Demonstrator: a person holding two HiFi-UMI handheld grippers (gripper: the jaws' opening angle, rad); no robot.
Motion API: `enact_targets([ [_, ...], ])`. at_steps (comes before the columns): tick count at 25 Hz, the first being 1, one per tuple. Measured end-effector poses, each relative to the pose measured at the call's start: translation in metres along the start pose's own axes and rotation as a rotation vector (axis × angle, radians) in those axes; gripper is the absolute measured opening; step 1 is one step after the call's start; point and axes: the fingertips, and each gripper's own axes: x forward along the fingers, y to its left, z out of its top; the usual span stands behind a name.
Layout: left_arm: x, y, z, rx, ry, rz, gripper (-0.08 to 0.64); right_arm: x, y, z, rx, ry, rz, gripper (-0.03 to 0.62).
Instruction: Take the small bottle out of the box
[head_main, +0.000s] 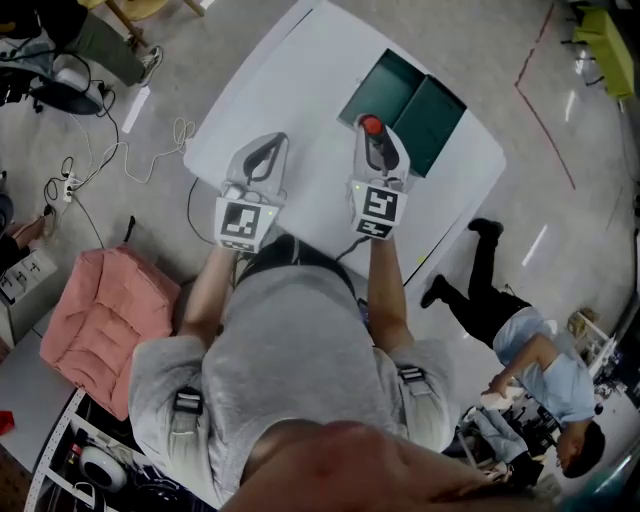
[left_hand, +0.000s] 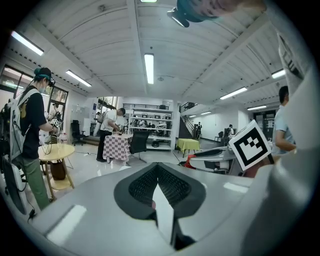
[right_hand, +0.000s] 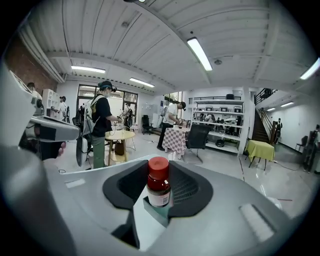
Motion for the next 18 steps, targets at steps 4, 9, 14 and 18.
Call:
enact_targets([
  [4,-0.012,-0.007,0.010,0.005,-0.026,-0.022,0.011,-0.019,0.004,0.013,0.005,-0.026,-0.012,0.129],
  [9,-0.023,-0.016,0.021,0.018,-0.048,-0.039,0.011,-0.041,0.004,0.024,0.005,-0.050,-0.034,0.129],
  [14,-0.036,-0.026,0.028,0.031,-0.066,-0.066,0.011,-0.067,0.004,0.029,0.009,-0.071,-0.068,0.129],
  [18,-0.044,-0.033,0.030,0.046,-0.076,-0.089,0.011,-0.086,0.006,0.028,0.014,-0.080,-0.095,0.129],
])
